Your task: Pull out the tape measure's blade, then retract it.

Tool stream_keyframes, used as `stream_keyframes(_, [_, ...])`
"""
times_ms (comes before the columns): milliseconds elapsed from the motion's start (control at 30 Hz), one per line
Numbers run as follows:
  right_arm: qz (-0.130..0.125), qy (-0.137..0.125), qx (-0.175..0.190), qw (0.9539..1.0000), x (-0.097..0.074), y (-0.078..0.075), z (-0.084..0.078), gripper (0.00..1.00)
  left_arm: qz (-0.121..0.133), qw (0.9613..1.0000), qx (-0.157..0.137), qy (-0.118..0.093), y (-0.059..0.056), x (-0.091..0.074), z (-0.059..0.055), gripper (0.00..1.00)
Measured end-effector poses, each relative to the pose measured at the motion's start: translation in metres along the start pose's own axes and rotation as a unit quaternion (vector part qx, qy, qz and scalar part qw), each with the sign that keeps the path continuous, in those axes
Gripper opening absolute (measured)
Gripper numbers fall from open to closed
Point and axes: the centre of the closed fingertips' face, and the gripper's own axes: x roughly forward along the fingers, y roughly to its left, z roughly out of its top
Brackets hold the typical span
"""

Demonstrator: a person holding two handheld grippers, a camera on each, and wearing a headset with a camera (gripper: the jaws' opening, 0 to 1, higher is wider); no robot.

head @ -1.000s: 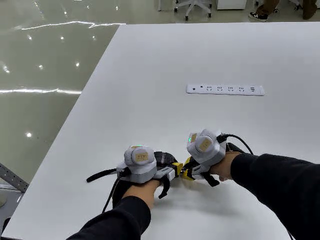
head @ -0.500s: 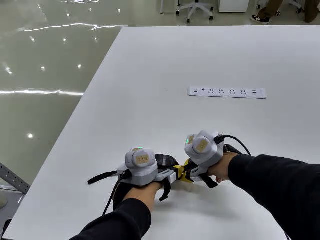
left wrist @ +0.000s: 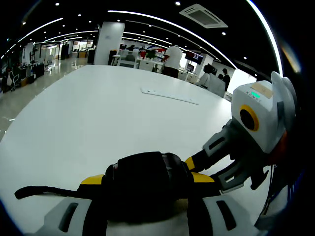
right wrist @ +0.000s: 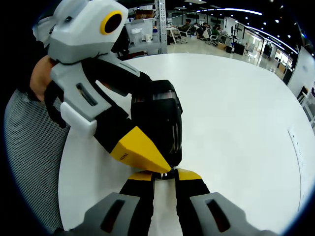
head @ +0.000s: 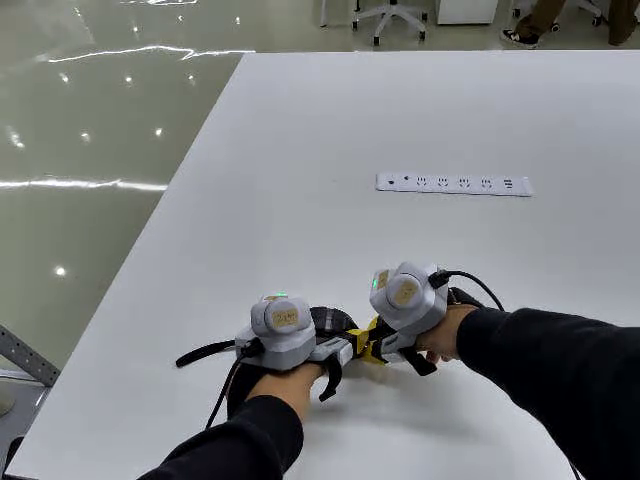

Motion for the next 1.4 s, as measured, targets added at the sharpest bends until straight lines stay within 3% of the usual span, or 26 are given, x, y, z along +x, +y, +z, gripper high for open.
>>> stream_keyframes(267, [-0.013, -0.010, 0.004, 0.9999, -0.001, 0.001, 0.000, 0.12, -0.001, 1.0000, 0.005, -0.002, 0.000, 0.000, 0.001, 0.63])
stream_keyframes(400, [-0.029, -0.018, -0.002, 0.9994, -0.003, 0.004, -0.002, 0.13, -0.017, 0.9997, 0.019, 0.003, -0.003, -0.001, 0.001, 0.63])
stream_keyframes(433, [-0.032, -0.015, 0.003, 0.9994, -0.004, 0.005, -0.004, 0.14, -0.024, 0.9991, 0.035, 0.003, -0.003, -0.001, 0.002, 0.64])
stream_keyframes(467, [-0.033, -0.017, 0.015, 0.9992, -0.006, 0.007, -0.006, 0.16, -0.013, 0.9937, 0.108, -0.028, 0.001, -0.003, 0.013, 0.66])
stream_keyframes(500, [-0.032, -0.018, 0.019, 0.9991, -0.009, 0.009, -0.008, 0.19, -0.003, 0.9877, 0.150, -0.044, 0.003, -0.005, 0.019, 0.71])
stream_keyframes(533, [-0.034, -0.021, 0.024, 0.9989, -0.012, 0.011, -0.012, 0.21, -0.014, 0.9868, 0.153, -0.052, 0.002, -0.007, 0.020, 0.77])
stream_keyframes(567, [-0.036, -0.024, 0.030, 0.9986, -0.014, 0.011, -0.014, 0.23, -0.038, 0.9902, 0.126, -0.046, -0.002, -0.007, 0.017, 0.82])
stream_keyframes(633, [-0.044, -0.034, 0.050, 0.9972, -0.022, 0.013, -0.019, 0.25, -0.067, 0.9930, 0.094, -0.023, -0.001, -0.009, 0.011, 0.91])
stream_keyframes(667, [-0.046, -0.039, 0.059, 0.9964, -0.025, 0.013, -0.021, 0.27, -0.082, 0.9922, 0.088, -0.031, -0.002, -0.009, 0.014, 1.00])
stream_keyframes(733, [-0.052, -0.046, 0.084, 0.9940, -0.033, 0.014, -0.027, 0.30, -0.123, 0.9872, 0.082, -0.058, -0.008, -0.018, 0.023, 1.00])
stream_keyframes(767, [-0.055, -0.051, 0.098, 0.9923, -0.036, 0.014, -0.029, 0.32, -0.122, 0.9866, 0.087, -0.064, -0.004, -0.021, 0.026, 1.00])
stream_keyframes(833, [-0.057, -0.060, 0.109, 0.9906, -0.046, 0.015, -0.032, 0.38, -0.123, 0.9875, 0.087, -0.045, 0.004, -0.025, 0.024, 1.00])
stream_keyframes(933, [-0.073, -0.077, 0.114, 0.9878, -0.061, 0.014, -0.034, 0.46, -0.131, 0.9855, 0.095, -0.050, 0.011, -0.034, 0.029, 1.00])
stream_keyframes(1000, [-0.090, -0.092, 0.118, 0.9846, -0.074, 0.012, -0.037, 0.49, -0.170, 0.9814, 0.078, -0.041, 0.004, -0.041, 0.030, 1.00])
stream_keyframes(1033, [-0.095, -0.094, 0.118, 0.9840, -0.081, 0.012, -0.041, 0.50, -0.178, 0.9788, 0.088, -0.049, 0.004, -0.046, 0.035, 1.00])
stream_keyframes(1133, [-0.113, -0.103, 0.121, 0.9808, -0.098, 0.013, -0.047, 0.55, -0.183, 0.9750, 0.117, -0.047, 0.005, -0.057, 0.038, 1.00])
stream_keyframes(1233, [-0.129, -0.113, 0.127, 0.9769, -0.115, 0.014, -0.056, 0.58, -0.178, 0.9752, 0.124, -0.047, 0.013, -0.067, 0.041, 1.00])
stream_keyframes(1300, [-0.136, -0.116, 0.130, 0.9752, -0.125, 0.017, -0.063, 0.61, -0.180, 0.9745, 0.124, -0.051, 0.017, -0.076, 0.042, 1.00])
stream_keyframes(1333, [-0.143, -0.117, 0.131, 0.9741, -0.130, 0.019, -0.067, 0.62, -0.203, 0.9701, 0.111, -0.073, 0.011, -0.084, 0.047, 1.00])
stream_keyframes(1367, [-0.149, -0.119, 0.132, 0.9727, -0.136, 0.021, -0.071, 0.64, -0.206, 0.9685, 0.106, -0.090, 0.011, -0.092, 0.052, 1.00])
stream_keyframes(1400, [-0.152, -0.122, 0.134, 0.9716, -0.141, 0.023, -0.073, 0.66, -0.196, 0.9701, 0.112, -0.089, 0.015, -0.095, 0.050, 1.00])
